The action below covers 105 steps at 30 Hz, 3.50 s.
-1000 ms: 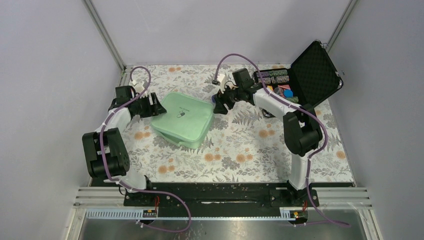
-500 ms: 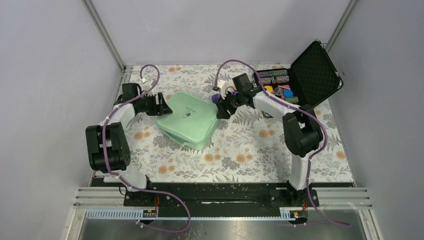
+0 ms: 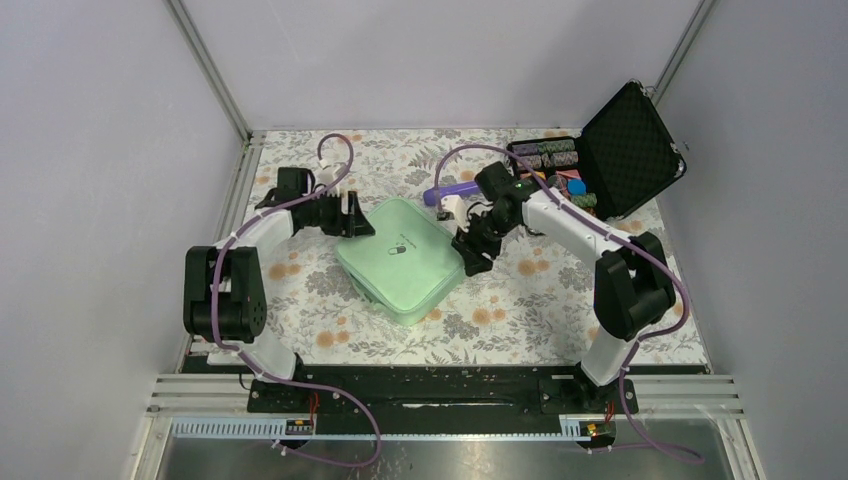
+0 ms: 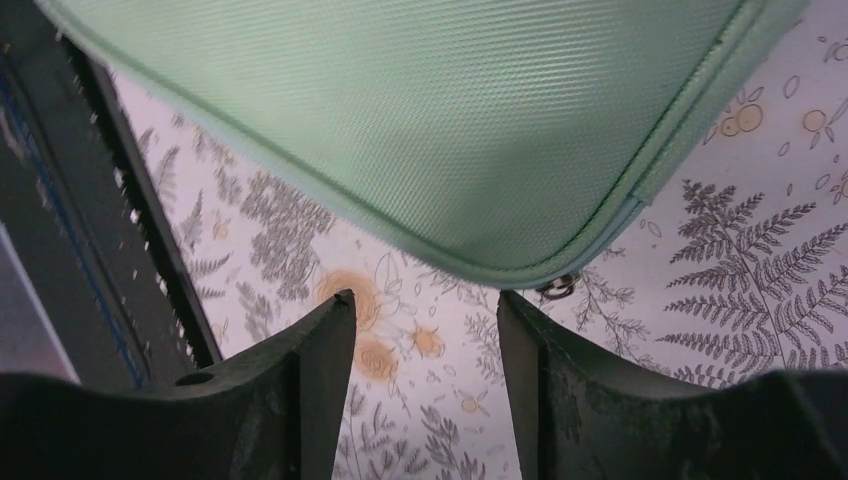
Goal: Organize the medicine kit
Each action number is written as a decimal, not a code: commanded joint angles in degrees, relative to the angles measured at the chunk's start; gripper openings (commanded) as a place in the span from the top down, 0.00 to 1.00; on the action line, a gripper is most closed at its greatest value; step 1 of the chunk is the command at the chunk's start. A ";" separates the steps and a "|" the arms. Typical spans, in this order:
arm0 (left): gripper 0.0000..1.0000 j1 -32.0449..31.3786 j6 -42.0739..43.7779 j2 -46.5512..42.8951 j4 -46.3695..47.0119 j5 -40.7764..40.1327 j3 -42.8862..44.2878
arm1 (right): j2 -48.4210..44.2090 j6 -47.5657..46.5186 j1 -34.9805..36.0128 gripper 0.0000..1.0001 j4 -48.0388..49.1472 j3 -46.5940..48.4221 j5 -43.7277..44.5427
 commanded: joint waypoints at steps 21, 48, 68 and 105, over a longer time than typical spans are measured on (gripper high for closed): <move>0.23 -13.82 72.38 -26.62 -23.24 -4.57 -6.83 | 10.84 -47.84 -7.26 0.29 -10.64 12.74 -9.47; 0.20 -16.45 88.91 -30.72 -19.60 -9.58 -15.83 | 3.09 -6.86 0.02 0.45 5.68 1.01 -12.11; 0.20 -14.37 102.94 -24.70 -41.90 -12.05 -6.11 | -4.33 21.05 -1.17 0.47 52.14 -24.58 -10.43; 0.19 -13.68 105.77 -24.22 -34.24 -0.94 -8.32 | 3.53 -10.29 -0.60 0.46 18.40 -5.36 -13.54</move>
